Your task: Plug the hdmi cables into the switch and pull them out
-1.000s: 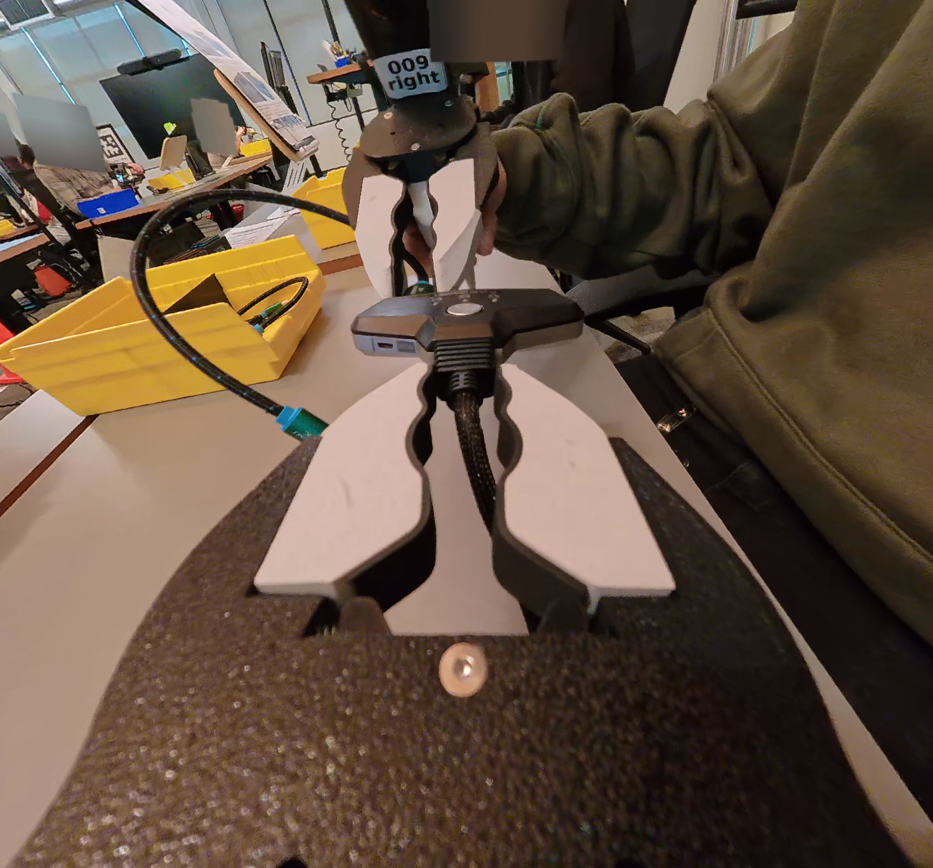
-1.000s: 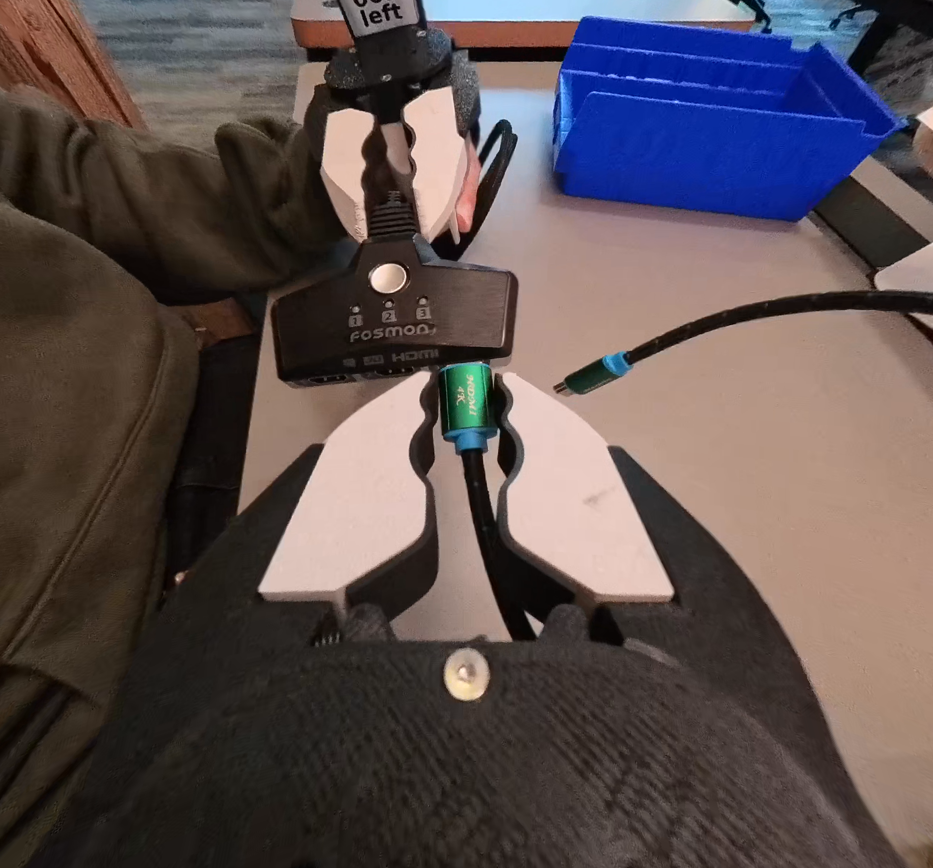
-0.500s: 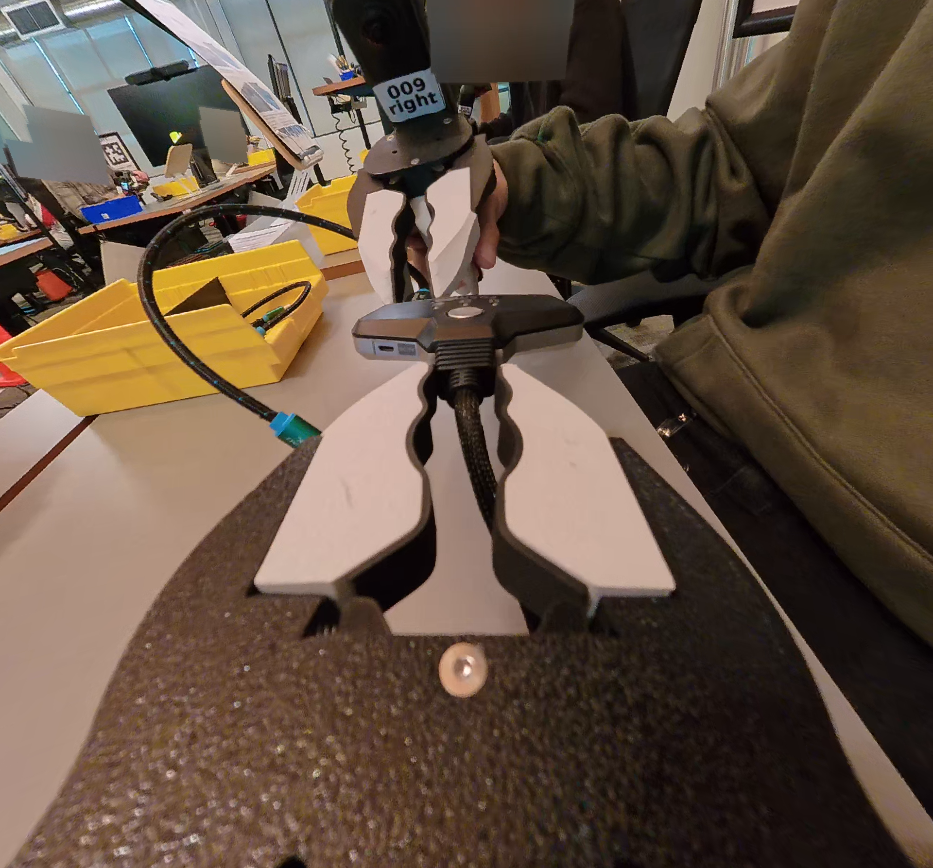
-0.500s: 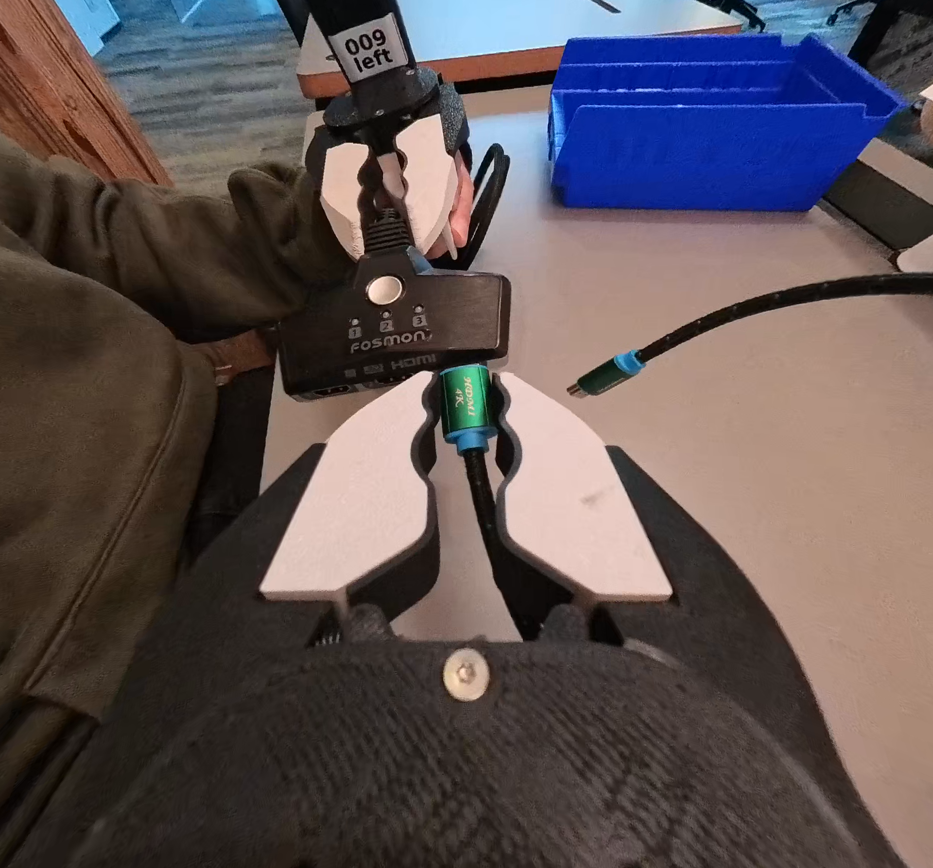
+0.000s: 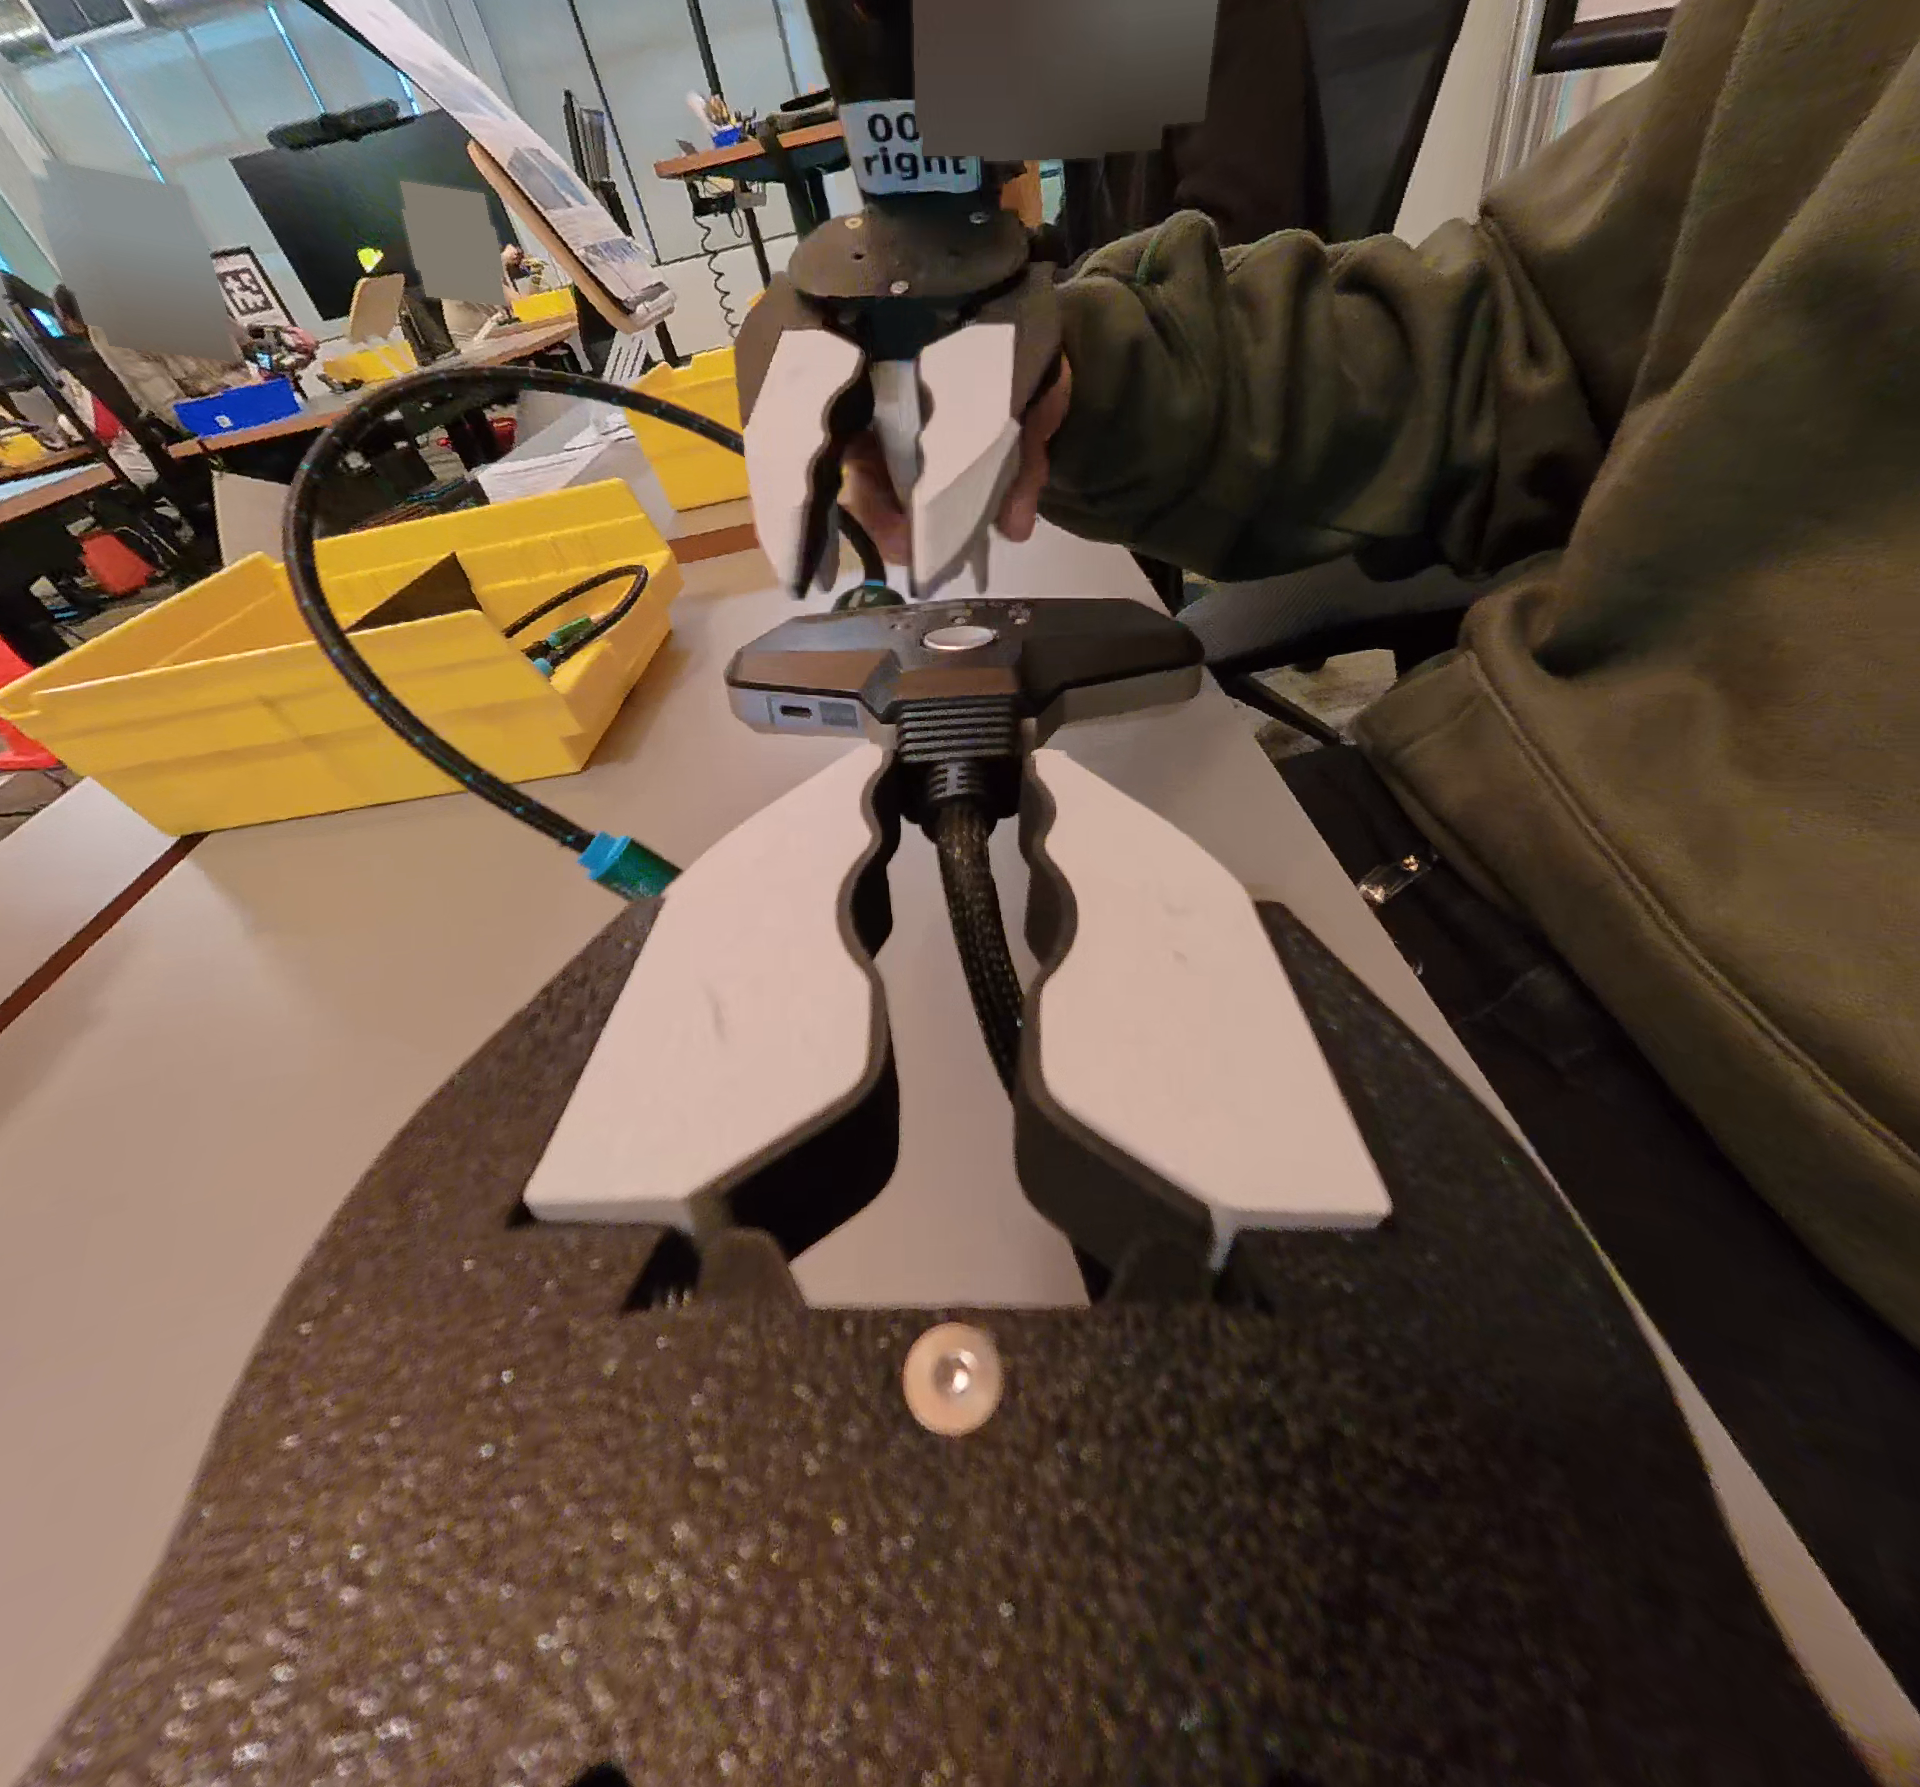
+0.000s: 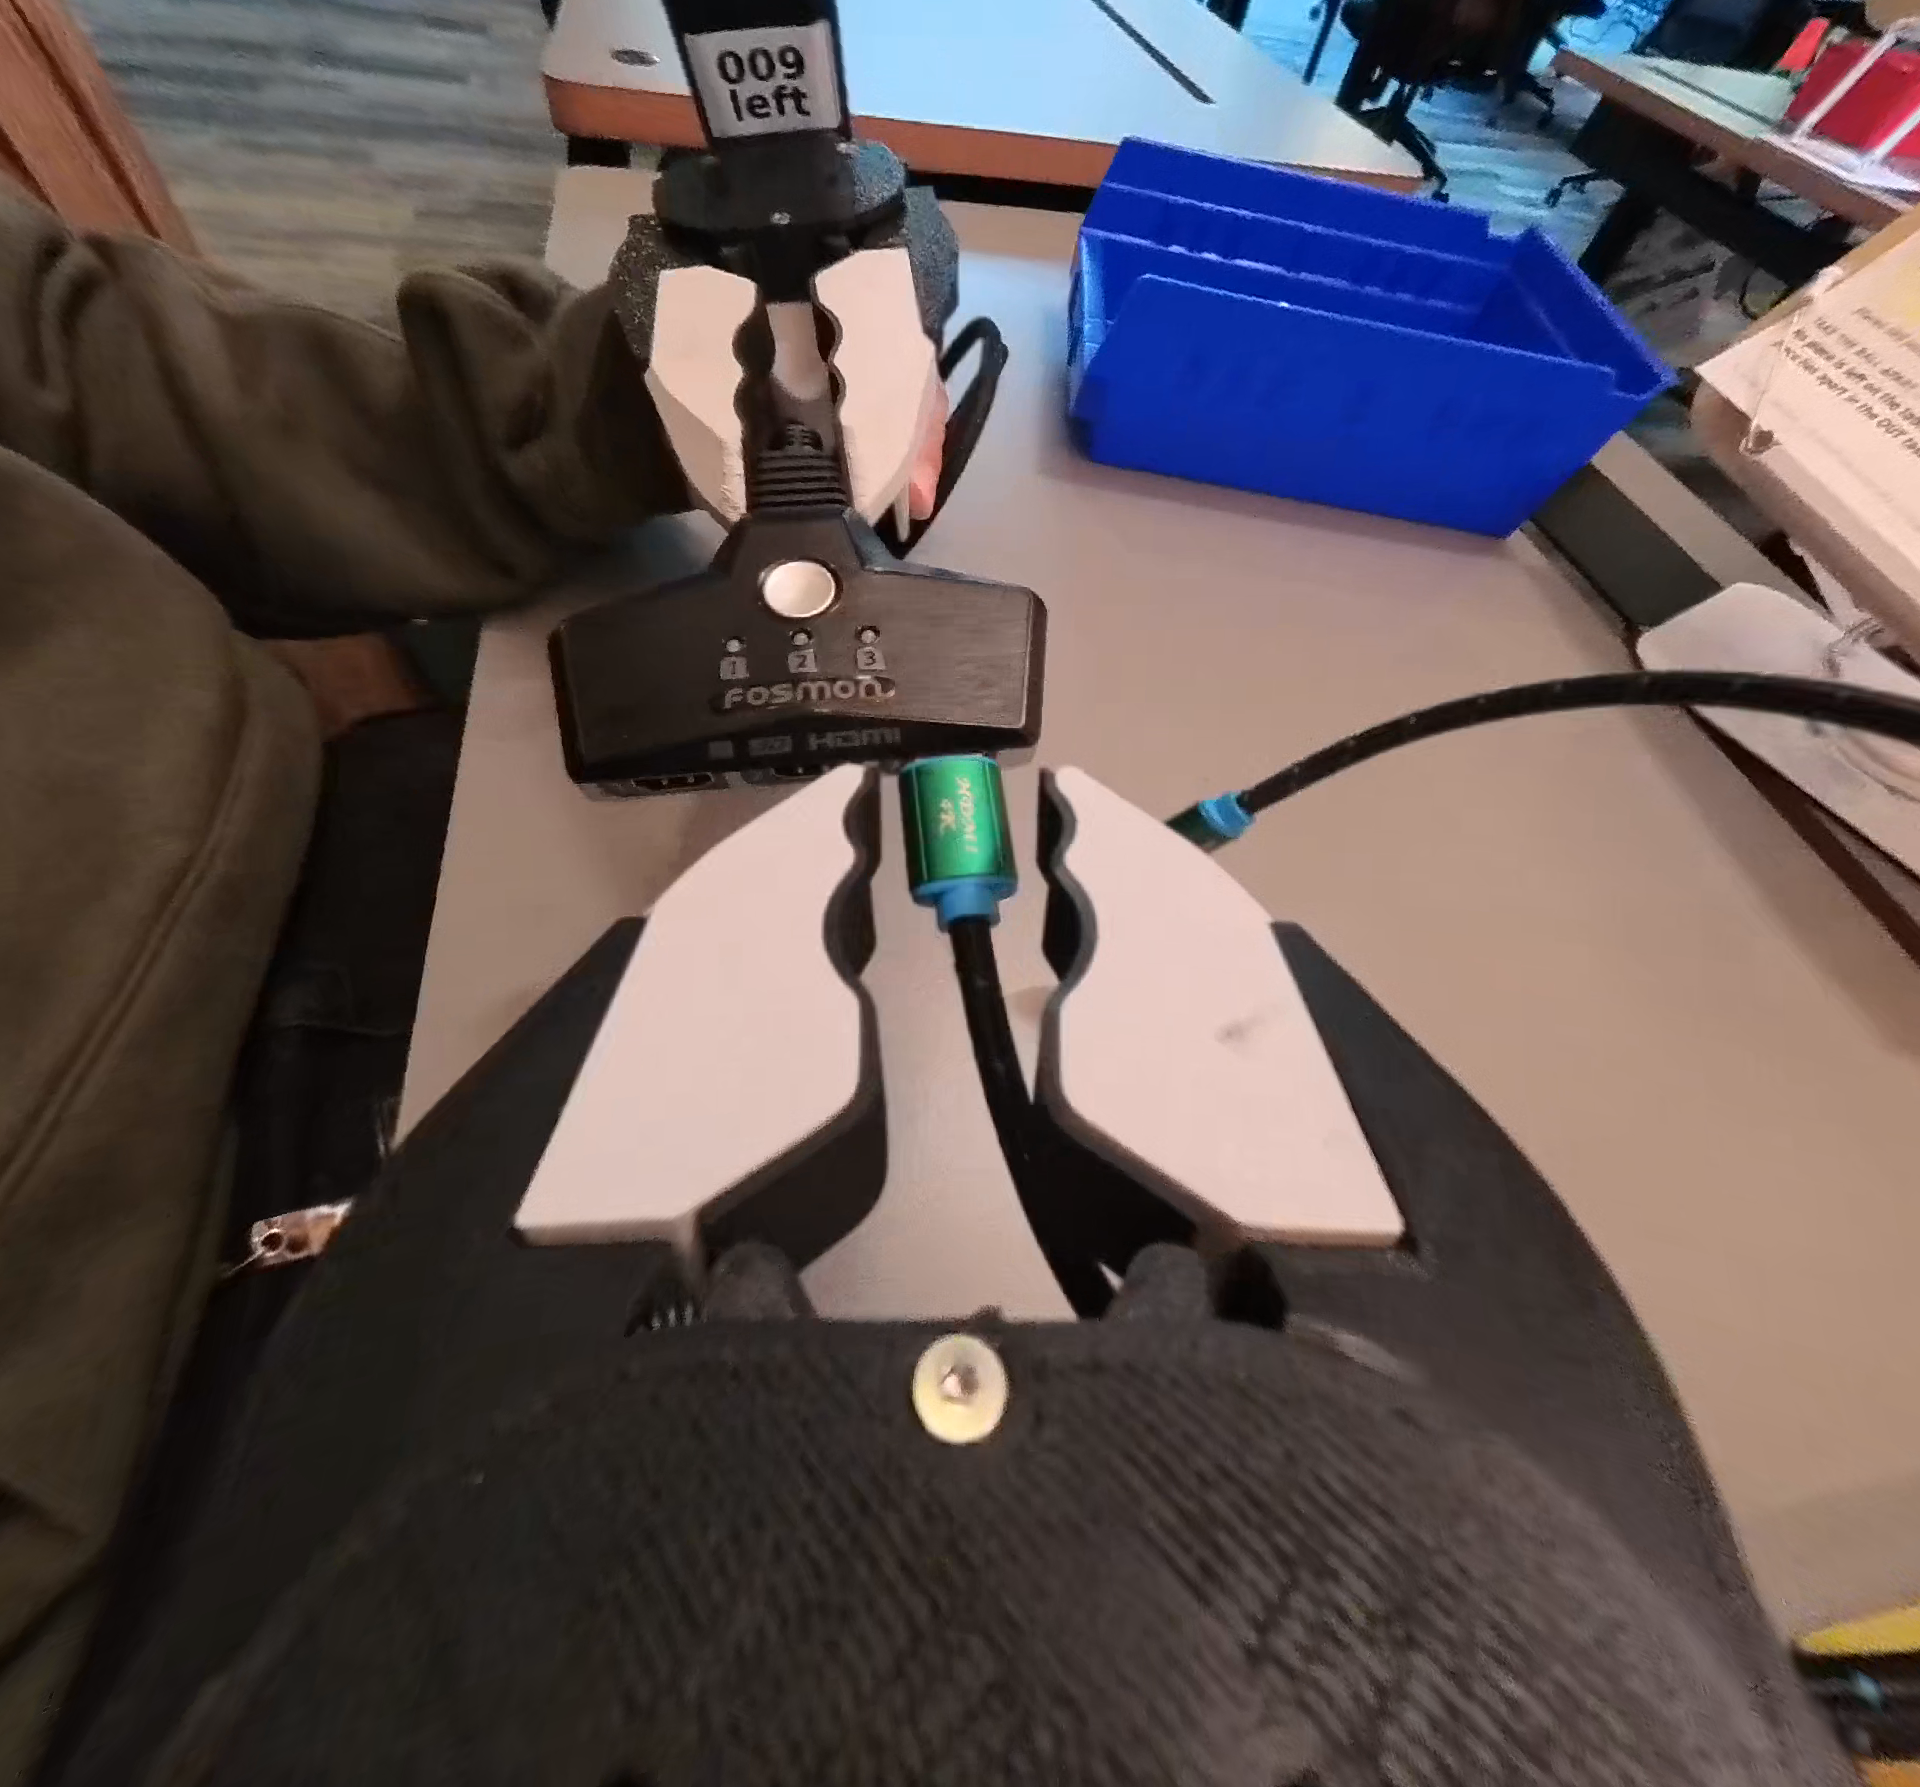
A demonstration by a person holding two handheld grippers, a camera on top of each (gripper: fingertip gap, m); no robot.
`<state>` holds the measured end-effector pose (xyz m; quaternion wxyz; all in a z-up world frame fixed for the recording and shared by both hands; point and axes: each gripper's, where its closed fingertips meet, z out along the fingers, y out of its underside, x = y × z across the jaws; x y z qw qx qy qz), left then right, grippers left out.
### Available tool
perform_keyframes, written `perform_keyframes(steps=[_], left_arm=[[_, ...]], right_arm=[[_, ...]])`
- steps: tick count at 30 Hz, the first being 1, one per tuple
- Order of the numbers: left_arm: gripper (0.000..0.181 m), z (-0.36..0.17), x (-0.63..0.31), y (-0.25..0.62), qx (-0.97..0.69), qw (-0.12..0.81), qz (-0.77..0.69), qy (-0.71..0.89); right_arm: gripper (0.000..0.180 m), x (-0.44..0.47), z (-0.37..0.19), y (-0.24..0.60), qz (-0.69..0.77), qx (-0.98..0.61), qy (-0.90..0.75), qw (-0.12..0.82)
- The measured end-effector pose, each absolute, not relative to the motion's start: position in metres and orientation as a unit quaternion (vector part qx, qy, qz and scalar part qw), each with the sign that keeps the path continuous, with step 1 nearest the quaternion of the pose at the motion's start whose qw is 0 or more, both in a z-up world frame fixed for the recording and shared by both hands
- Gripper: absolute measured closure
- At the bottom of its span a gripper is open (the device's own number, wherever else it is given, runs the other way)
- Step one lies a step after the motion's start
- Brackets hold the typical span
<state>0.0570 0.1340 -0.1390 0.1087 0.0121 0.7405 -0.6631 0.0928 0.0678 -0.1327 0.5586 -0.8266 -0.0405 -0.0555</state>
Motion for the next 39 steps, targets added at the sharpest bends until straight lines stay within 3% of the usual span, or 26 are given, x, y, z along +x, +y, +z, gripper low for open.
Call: perform_keyframes(steps=[5, 15, 20, 32, 39], left_arm=[[0.160, -0.139, 0.054, 0.133, 0.019, 0.105, -0.662, 0.741], [0.160, -0.138, 0.051, 0.134, 0.030, 0.102, -0.670, 0.735], [0.160, -0.135, 0.050, 0.136, 0.031, 0.102, -0.674, 0.731], [0.158, -0.136, 0.053, 0.133, -0.005, 0.093, -0.659, 0.746], [0.159, -0.141, 0.055, 0.129, 0.013, 0.116, -0.650, 0.751]], right_arm=[[0.156, 0.094, -0.157, 0.064, -0.081, -0.867, -0.061, 0.488], [0.152, 0.083, -0.149, 0.068, -0.013, -0.855, -0.061, 0.515], [0.158, 0.085, -0.148, 0.071, -0.006, -0.856, -0.059, 0.514], [0.158, 0.087, -0.139, 0.070, -0.126, -0.867, -0.088, 0.474], [0.158, 0.089, -0.143, 0.067, -0.102, -0.868, -0.070, 0.480]])
